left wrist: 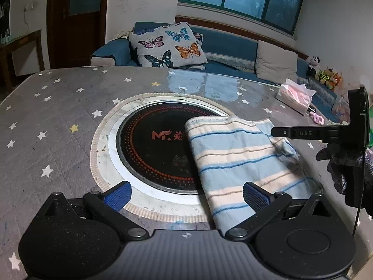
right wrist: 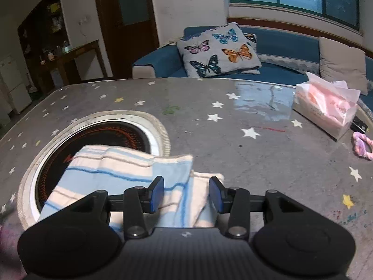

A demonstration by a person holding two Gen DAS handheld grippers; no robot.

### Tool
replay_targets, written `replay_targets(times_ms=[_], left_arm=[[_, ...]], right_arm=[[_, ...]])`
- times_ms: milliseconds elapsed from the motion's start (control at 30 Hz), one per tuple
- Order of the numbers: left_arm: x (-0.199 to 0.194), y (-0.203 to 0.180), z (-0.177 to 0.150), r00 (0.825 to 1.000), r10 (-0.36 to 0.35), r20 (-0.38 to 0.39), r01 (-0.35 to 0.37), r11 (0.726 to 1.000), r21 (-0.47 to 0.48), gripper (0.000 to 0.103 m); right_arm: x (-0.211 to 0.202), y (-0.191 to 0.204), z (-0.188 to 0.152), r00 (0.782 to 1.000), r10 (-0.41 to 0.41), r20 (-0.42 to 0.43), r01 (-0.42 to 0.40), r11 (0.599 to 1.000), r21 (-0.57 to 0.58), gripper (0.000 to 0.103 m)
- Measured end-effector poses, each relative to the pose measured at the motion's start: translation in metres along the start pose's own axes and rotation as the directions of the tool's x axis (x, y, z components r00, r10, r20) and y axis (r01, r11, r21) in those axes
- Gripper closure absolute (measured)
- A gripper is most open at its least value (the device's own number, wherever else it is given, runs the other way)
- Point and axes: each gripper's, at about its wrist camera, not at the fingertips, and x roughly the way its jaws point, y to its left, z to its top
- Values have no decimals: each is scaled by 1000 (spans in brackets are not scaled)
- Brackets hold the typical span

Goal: Fold clothes

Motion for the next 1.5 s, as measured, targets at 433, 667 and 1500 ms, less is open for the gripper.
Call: replay_targets(times_ms=[433, 667, 1500], left_arm=[[-8, -9, -2, 1000, 5, 3, -5, 1000, 10, 0], [3, -14, -6, 1000, 1, -22, -1, 1000, 26, 0], [69, -28, -5, 992, -27, -123, 41, 992, 116, 0]], right_arm=[[-13, 8, -1, 1000, 0, 9, 1, 999, -40, 59], [-13, 24, -8, 997, 65, -33, -68, 994, -80, 56], [-73, 37, -48, 997, 74, -34, -79, 978, -192, 52]])
